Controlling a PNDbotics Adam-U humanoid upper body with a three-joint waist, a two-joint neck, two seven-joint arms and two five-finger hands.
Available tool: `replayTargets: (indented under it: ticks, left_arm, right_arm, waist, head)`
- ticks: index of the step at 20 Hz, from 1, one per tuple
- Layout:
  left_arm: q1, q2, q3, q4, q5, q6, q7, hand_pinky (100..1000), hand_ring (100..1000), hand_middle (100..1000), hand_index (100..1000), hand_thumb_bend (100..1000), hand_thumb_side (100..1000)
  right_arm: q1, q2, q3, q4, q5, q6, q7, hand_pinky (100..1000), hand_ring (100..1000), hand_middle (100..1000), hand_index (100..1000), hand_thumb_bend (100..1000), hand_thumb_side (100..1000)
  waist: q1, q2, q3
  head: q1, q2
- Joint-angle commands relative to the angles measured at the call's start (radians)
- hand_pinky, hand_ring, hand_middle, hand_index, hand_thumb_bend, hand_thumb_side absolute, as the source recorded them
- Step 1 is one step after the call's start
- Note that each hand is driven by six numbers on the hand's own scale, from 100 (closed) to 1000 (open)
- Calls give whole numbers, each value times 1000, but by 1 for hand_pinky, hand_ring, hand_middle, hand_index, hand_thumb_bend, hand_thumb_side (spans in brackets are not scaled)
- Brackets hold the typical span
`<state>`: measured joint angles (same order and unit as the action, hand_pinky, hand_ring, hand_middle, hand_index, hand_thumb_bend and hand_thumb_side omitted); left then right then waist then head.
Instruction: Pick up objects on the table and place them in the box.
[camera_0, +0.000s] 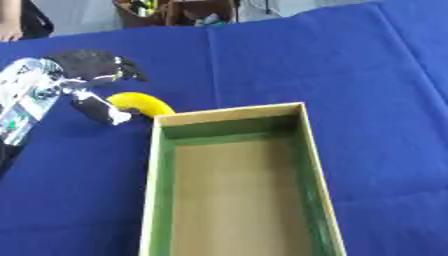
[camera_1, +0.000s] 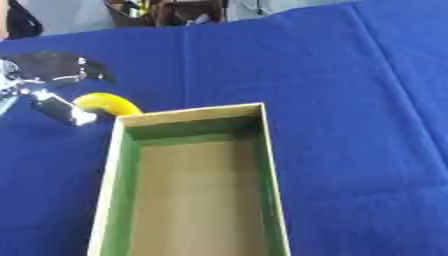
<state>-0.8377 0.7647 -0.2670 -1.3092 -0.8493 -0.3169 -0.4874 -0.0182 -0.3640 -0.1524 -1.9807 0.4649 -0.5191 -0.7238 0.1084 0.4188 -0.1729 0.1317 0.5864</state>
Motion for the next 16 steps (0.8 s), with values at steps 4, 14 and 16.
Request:
replayTargets:
  ticks: [4,14,16]
  left_arm:
    - [-18,15,-6,5,37,2,-10,606,737,769,883,259,502]
    - [-21,3,-4,27,40,-2,-60,613,748,795,922,277,477]
    - [-24,-1,-1,35,33,1,-50,609,746,782,910,265,473]
  right_arm:
    - [-6,-5,-1,-19,-4,-60,-67,723,749,635,742,100,623]
    - [-14,0,-1,-19,-10,-58,-72,722,747,630,736,100,608]
    - [-15,2,-1,-19,-11,-58,-70,722,747,629,736,100,604]
  waist:
    - [-3,-15,-3]
    - [2,-8,-11]
    - [3,-6,-13]
  head:
    - [7,-13]
    - [14,-15]
    - [14,-19]
